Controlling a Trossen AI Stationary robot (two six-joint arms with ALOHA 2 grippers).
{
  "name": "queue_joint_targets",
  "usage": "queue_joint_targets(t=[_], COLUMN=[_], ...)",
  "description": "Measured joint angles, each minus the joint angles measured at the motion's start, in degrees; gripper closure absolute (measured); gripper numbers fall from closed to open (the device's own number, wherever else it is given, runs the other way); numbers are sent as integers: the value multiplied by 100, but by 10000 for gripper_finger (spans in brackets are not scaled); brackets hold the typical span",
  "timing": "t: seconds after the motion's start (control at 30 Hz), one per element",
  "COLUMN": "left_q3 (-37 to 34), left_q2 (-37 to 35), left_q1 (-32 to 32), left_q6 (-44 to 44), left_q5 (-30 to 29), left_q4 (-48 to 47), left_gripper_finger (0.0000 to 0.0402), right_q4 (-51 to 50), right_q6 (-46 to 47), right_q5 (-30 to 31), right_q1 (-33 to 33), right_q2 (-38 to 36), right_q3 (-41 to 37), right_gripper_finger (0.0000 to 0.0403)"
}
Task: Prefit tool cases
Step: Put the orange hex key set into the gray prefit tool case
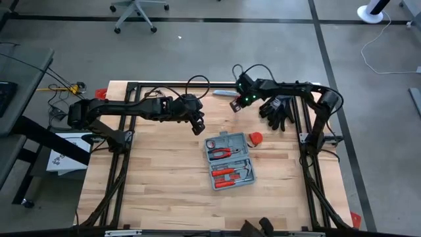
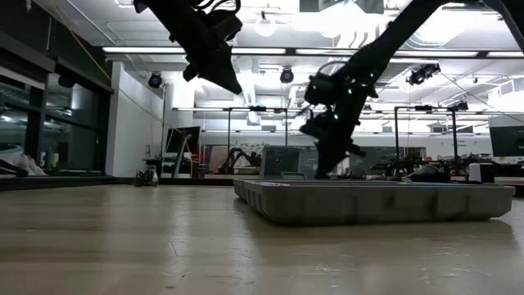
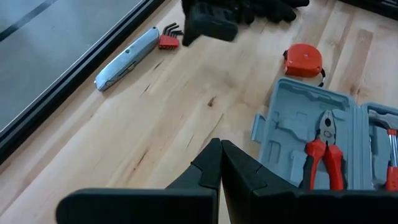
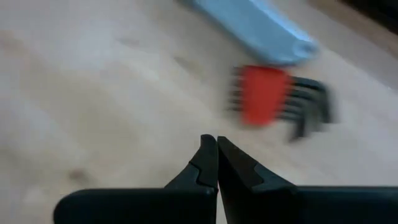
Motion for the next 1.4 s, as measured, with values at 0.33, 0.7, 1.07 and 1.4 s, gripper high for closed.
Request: queue_joint_targets(t=[0.33, 0.7, 1.07, 1.4], left_q3=[0, 0, 0, 0], left_q2=[0, 0, 0, 0], left_q1=[0, 2, 0, 0], left_q6=[4, 9, 0, 2], left_q5=[-8, -137, -142, -142], left_q4=[4, 13, 9, -2], left_gripper_finger=[401, 401, 401, 401], right_q4=[206, 628, 645, 434], right_q6=[-8, 391, 384, 503], right_q5=[-67, -466, -457, -470], right_q1=[-754, -940, -645, 77], right_q2=[9, 300, 570, 569], right_q3=[-2, 0, 31, 31], right_gripper_finger=[403, 403, 403, 403])
